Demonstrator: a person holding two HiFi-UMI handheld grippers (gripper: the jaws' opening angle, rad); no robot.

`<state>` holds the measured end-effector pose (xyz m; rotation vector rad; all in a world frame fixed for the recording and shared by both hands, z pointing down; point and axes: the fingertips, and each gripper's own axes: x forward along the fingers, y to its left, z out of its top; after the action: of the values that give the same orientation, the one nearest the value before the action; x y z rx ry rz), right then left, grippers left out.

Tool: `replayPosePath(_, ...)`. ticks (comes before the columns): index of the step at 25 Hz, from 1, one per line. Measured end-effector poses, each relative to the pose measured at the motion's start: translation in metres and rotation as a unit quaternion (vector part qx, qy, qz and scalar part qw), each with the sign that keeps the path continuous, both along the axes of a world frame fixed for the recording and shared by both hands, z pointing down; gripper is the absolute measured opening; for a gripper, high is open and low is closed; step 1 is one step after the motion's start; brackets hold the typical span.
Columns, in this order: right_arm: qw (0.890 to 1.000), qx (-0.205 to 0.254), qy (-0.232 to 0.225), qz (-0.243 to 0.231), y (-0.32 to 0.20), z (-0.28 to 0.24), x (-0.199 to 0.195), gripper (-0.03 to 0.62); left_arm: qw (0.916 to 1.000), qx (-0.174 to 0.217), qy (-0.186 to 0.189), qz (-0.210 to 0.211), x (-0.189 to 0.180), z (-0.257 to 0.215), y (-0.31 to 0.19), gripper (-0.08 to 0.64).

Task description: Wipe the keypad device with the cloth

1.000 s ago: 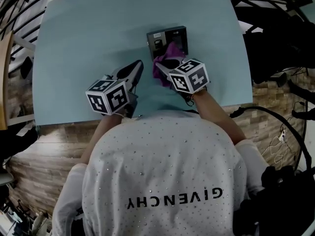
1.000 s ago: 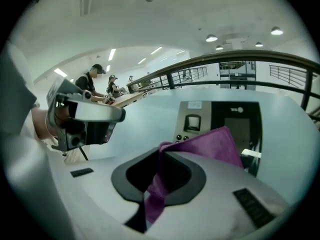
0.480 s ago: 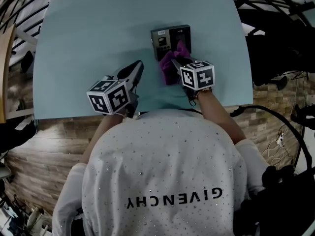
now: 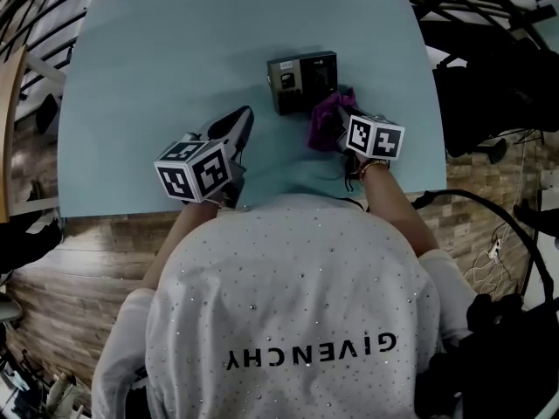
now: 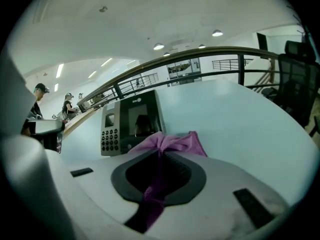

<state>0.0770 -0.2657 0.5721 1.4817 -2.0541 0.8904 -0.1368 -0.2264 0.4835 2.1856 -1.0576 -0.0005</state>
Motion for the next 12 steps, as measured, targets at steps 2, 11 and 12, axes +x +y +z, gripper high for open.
replayPosePath(2, 1.000, -0.004, -0.009, 0.022, 0.000, 0.003, 0.010, 0.031, 1.0000, -0.001, -0.002, 0.001, 0.002, 0.000, -0.002, 0.000)
replayPosePath(11, 0.998, 0.028, -0.052, 0.025, -0.022, -0.027, 0.022, 0.029, 0.9999, 0.006, -0.010, -0.011, 0.001, -0.004, -0.005, 0.000)
replayPosePath(12, 0.997, 0.044, -0.059, 0.015, -0.032, -0.041, 0.021, 0.029, 0.9998, 0.007, -0.010, -0.016, 0.001, -0.005, -0.004, 0.000)
